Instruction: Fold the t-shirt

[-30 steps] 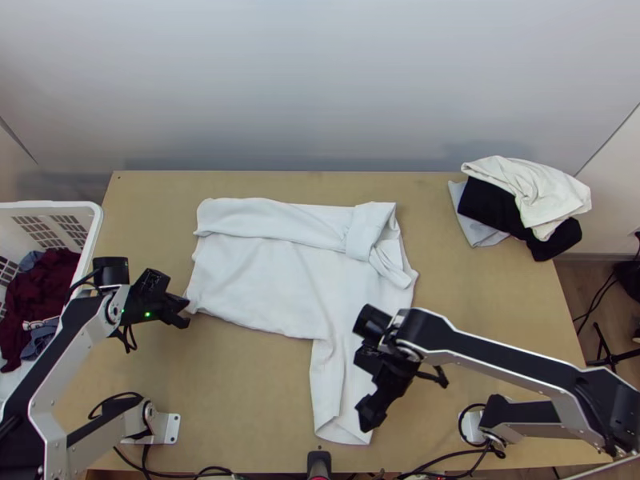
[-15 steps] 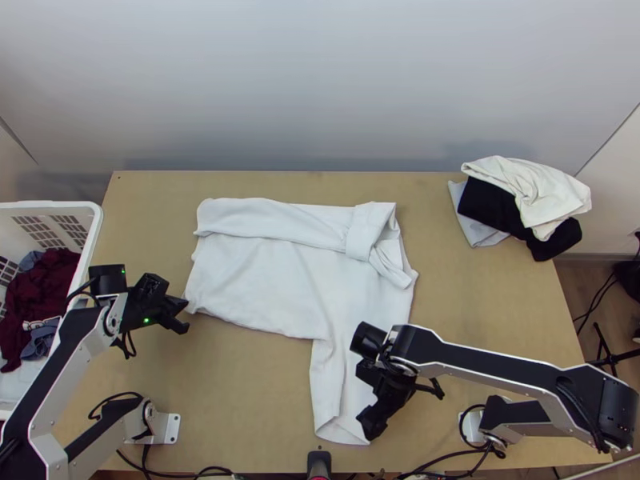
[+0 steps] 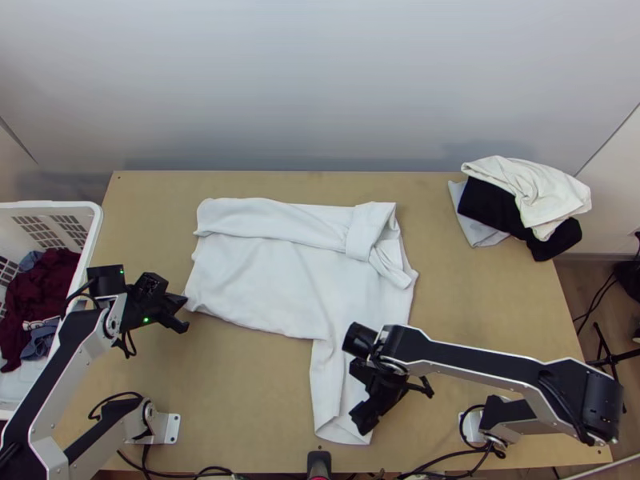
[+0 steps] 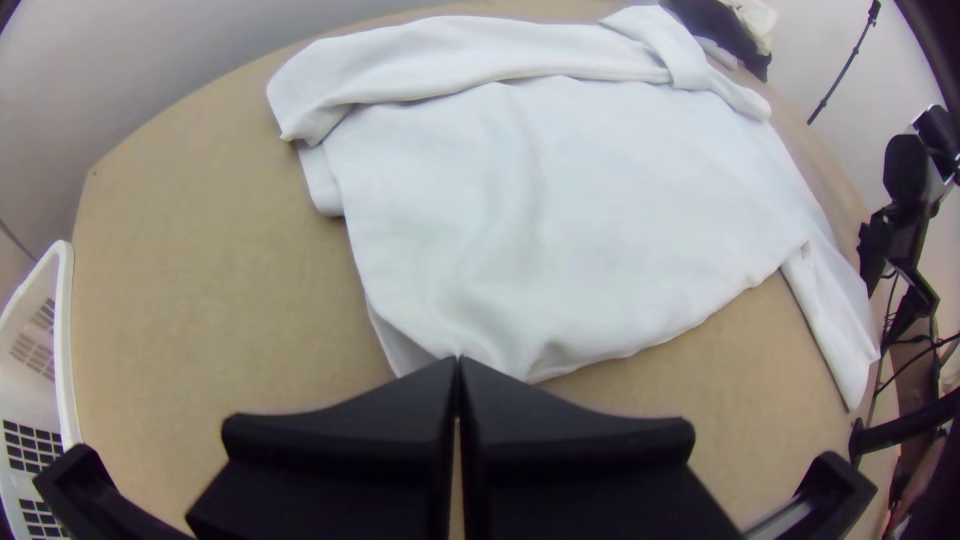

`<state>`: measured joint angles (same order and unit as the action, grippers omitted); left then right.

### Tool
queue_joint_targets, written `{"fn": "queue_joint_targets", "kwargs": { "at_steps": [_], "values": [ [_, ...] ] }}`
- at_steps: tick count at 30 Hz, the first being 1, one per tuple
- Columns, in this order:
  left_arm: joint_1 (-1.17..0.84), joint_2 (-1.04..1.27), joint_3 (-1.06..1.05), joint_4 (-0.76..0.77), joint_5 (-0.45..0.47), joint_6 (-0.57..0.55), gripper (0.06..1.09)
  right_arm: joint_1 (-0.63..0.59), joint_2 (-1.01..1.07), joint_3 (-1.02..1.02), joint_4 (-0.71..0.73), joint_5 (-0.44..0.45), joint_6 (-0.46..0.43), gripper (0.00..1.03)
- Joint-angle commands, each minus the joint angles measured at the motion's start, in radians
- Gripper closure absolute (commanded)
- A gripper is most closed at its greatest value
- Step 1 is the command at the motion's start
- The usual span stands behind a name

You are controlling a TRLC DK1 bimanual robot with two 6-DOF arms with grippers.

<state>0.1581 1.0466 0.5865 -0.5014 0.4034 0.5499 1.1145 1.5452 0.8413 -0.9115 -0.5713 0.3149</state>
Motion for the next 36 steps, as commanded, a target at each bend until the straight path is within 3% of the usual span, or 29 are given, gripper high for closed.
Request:
{"fn": "queue_joint_targets", "kwargs": {
  "at_steps": [1, 3, 6, 12, 22, 36],
  "values": [
    [-0.002, 0.004, -0.008, 0.026, -0.005, -0.001, 1.04, 0.019, 0.046, 0.053, -0.003, -0.007, 0.007, 0.24],
    [-0.002, 0.006, -0.011, 0.026, -0.005, -0.001, 1.04, 0.036, 0.055, 0.056, -0.004, -0.006, -0.020, 0.46],
    [-0.003, 0.010, -0.011, 0.026, -0.006, -0.005, 1.04, 0.042, 0.056, 0.062, 0.010, -0.006, -0.053, 0.98],
    [-0.003, 0.009, -0.008, 0.026, -0.008, -0.010, 1.04, 0.033, 0.033, 0.076, 0.002, -0.001, -0.063, 1.00],
    [0.012, -0.003, 0.056, 0.024, -0.015, -0.033, 1.04, -0.157, -0.045, 0.174, -0.059, 0.042, -0.074, 1.00],
    [0.009, 0.069, 0.314, -0.002, -0.015, -0.211, 1.04, -0.627, -0.119, 0.553, -0.133, 0.074, -0.155, 1.00]
  ]
}}
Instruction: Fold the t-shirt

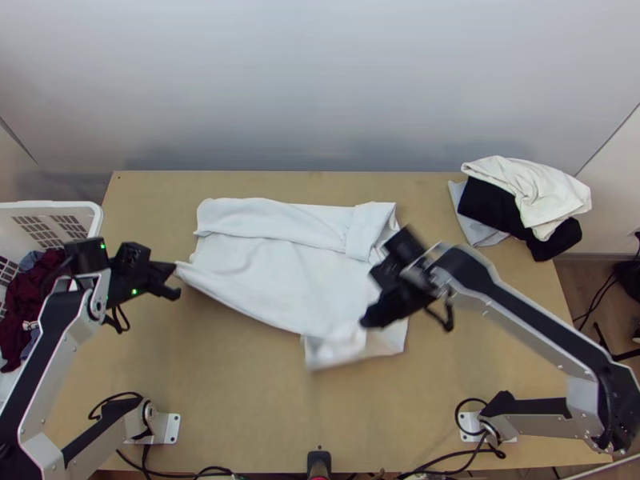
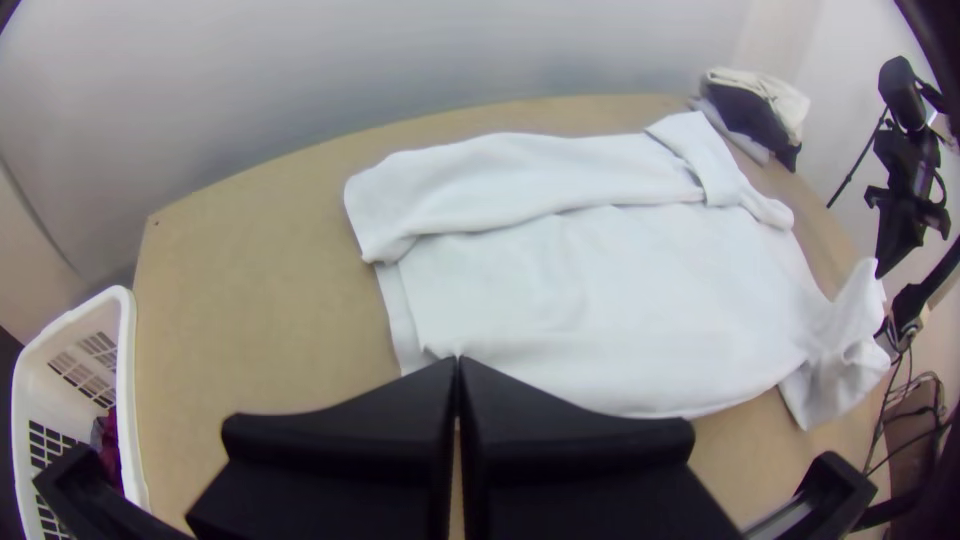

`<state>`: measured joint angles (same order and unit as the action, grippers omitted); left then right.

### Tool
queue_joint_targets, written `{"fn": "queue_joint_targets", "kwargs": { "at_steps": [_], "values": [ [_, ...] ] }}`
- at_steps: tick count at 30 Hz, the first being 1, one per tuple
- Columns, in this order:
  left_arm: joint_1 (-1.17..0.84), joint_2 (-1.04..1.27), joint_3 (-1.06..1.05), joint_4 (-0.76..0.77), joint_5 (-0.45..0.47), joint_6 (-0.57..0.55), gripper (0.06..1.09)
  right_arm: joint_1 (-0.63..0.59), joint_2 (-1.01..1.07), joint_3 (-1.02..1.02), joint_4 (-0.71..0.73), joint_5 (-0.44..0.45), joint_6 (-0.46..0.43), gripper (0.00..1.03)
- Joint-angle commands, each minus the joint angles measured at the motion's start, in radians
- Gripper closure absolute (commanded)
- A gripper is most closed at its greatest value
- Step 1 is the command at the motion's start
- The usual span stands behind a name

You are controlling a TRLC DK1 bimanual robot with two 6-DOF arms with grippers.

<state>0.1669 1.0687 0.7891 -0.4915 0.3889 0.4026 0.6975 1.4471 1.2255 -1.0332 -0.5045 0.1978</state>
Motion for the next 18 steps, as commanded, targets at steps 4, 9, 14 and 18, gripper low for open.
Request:
{"fn": "queue_joint_targets", "kwargs": {
  "at_steps": [4, 9, 14, 18],
  "values": [
    [0.002, 0.096, 0.200, -0.039, -0.004, -0.088, 1.04, -0.340, 0.025, 0.278, -0.013, 0.006, -0.080, 1.00],
    [0.003, 0.181, 0.300, -0.039, -0.039, -0.097, 1.04, -0.463, 0.116, 0.374, -0.014, 0.006, -0.132, 1.00],
    [-0.012, 0.303, 0.432, -0.038, -0.076, -0.130, 1.04, -0.521, 0.220, 0.463, -0.014, 0.006, -0.178, 1.00],
    [-0.037, 0.435, 0.562, -0.041, -0.108, -0.171, 1.04, -0.547, 0.332, 0.586, -0.014, 0.004, -0.187, 1.00]
  ]
}}
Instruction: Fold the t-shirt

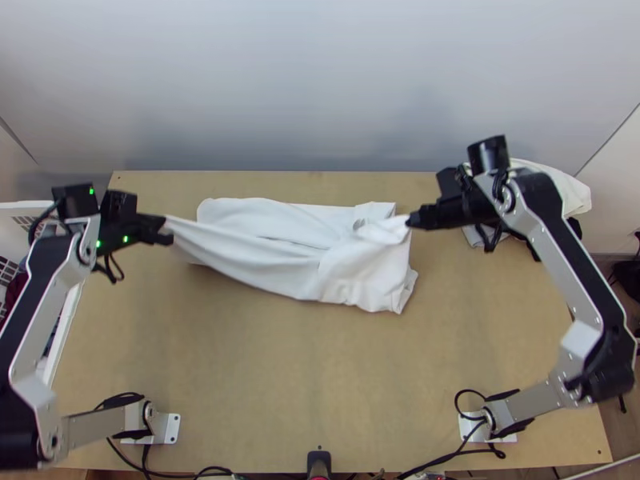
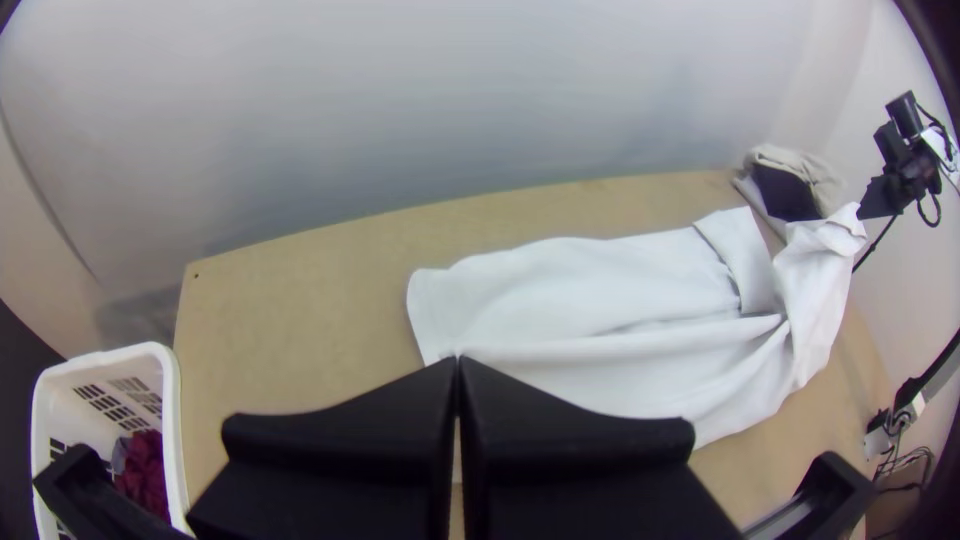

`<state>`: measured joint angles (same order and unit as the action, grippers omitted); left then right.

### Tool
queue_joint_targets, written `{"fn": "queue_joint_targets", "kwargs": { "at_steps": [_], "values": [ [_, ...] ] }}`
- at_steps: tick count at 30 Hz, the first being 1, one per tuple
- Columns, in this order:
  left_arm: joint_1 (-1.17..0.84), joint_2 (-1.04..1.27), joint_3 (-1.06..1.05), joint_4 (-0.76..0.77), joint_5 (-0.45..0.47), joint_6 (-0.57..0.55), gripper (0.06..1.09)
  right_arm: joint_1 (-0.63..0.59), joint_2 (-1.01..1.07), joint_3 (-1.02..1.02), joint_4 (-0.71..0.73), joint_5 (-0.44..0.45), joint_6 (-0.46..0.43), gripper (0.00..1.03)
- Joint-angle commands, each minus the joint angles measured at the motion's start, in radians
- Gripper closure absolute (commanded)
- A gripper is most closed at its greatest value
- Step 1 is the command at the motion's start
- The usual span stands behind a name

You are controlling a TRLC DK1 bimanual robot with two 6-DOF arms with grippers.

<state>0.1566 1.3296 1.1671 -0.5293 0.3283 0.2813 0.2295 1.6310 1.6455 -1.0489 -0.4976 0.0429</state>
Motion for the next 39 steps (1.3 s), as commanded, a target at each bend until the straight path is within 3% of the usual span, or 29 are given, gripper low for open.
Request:
{"fn": "queue_joint_targets", "kwargs": {
  "at_steps": [1, 11, 19, 26, 39],
  "values": [
    [-0.031, 0.212, 0.217, -0.011, -0.052, -0.054, 1.04, -0.081, 0.181, 0.197, 0.001, -0.002, -0.034, 1.00],
    [-0.077, 0.583, 0.503, -0.014, -0.112, -0.157, 1.04, -0.076, 0.467, 0.448, 0.001, -0.001, -0.048, 1.00],
    [-0.100, 0.691, 0.526, 0.002, -0.149, -0.168, 1.04, -0.108, 0.624, 0.606, 0.001, 0.001, -0.069, 1.00],
    [-0.083, 0.698, 0.471, -0.005, -0.152, -0.137, 1.04, -0.117, 0.644, 0.563, -0.031, 0.027, -0.127, 1.00],
    [-0.063, 0.746, 0.457, 0.049, -0.206, -0.159, 1.04, -0.125, 0.644, 0.528, -0.030, 0.077, -0.150, 1.00]
  ]
}}
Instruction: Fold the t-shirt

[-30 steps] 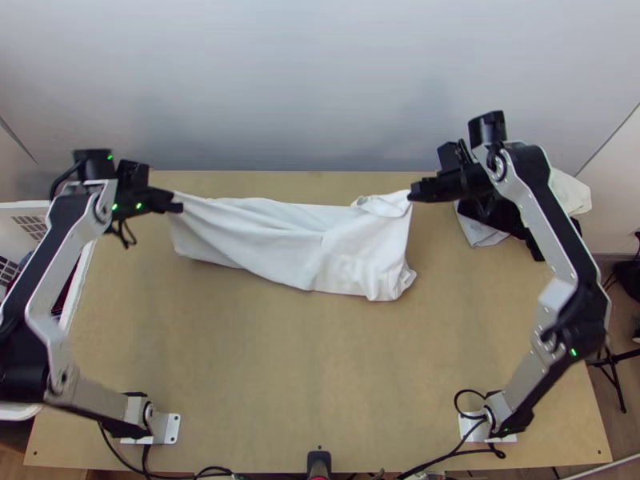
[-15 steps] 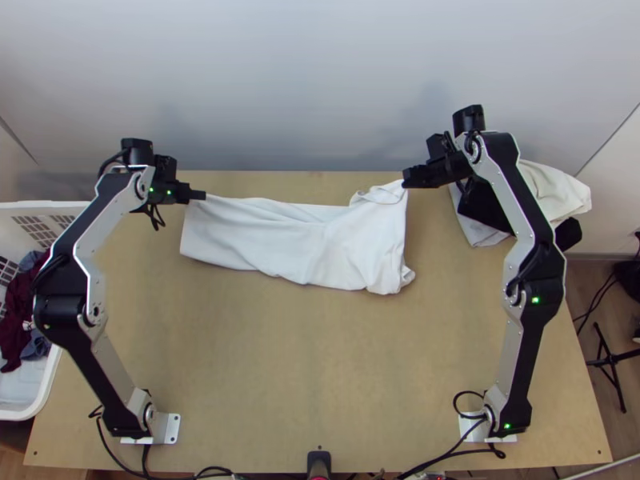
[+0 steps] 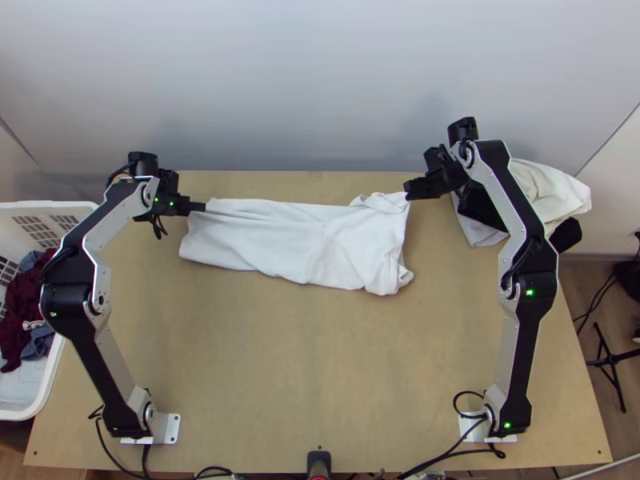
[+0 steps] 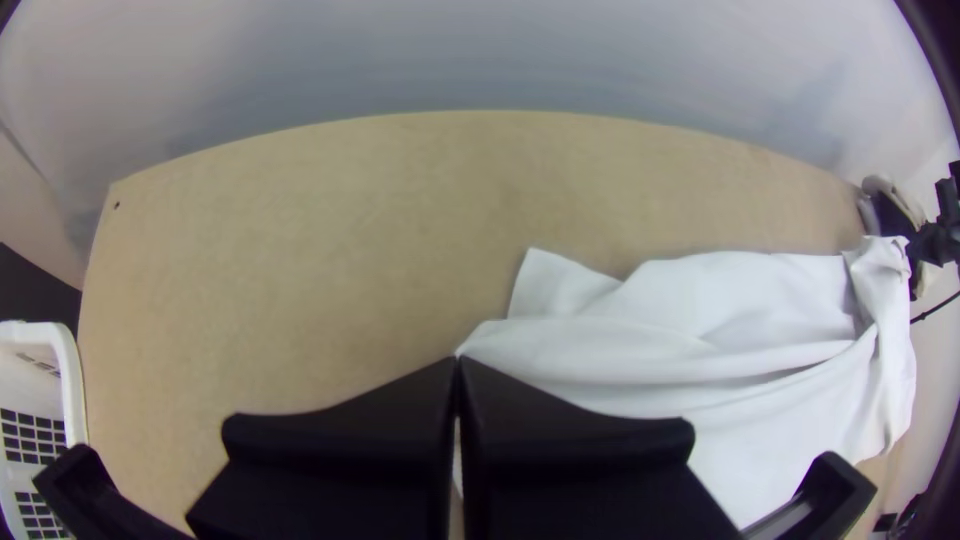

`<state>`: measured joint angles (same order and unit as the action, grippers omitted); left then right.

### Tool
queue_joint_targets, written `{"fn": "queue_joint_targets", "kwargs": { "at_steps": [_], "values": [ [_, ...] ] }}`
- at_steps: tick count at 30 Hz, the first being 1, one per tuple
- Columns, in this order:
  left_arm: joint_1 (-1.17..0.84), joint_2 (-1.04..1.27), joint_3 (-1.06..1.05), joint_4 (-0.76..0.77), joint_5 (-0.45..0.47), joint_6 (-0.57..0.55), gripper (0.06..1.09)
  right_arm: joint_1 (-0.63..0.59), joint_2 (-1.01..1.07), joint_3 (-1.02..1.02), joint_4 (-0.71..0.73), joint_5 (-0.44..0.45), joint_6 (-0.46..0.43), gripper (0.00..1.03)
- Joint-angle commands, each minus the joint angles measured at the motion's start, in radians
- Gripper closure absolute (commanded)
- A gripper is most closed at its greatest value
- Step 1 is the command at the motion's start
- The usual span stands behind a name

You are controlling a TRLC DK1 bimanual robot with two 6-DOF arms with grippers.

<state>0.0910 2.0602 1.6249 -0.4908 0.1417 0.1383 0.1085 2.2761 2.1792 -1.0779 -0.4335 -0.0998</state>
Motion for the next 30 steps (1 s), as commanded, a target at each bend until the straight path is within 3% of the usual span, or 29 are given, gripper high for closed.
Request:
{"fn": "queue_joint_targets", "kwargs": {
  "at_steps": [1, 10, 15, 17, 18, 23, 30],
  "values": [
    [-0.002, 0.012, -0.002, 0.011, -0.019, -0.020, 1.02, 0.002, -0.009, -0.001, 0.003, 0.012, -0.001, 1.00],
    [-0.054, 0.026, 0.016, 0.012, -0.022, -0.049, 1.02, 0.094, -0.211, -0.055, 0.004, -0.030, 0.057, 1.00],
    [-0.079, 0.038, 0.020, 0.012, -0.024, -0.072, 1.01, 0.146, -0.372, -0.299, 0.026, -0.034, 0.051, 1.00],
    [-0.086, 0.043, 0.018, 0.011, -0.027, -0.074, 0.86, 0.165, -0.431, -0.446, 0.088, -0.034, 0.045, 1.00],
    [-0.089, 0.043, 0.016, 0.012, -0.027, -0.075, 0.85, 0.174, -0.455, -0.522, 0.131, -0.034, 0.045, 1.00],
    [-0.093, 0.049, 0.020, 0.009, -0.027, -0.091, 0.84, 0.215, -0.500, -0.746, 0.202, -0.033, 0.014, 1.00],
    [-0.079, 0.049, 0.013, -0.022, -0.025, -0.111, 0.84, 0.270, -0.549, -0.880, 0.226, -0.034, -0.006, 1.00]
  ]
}}
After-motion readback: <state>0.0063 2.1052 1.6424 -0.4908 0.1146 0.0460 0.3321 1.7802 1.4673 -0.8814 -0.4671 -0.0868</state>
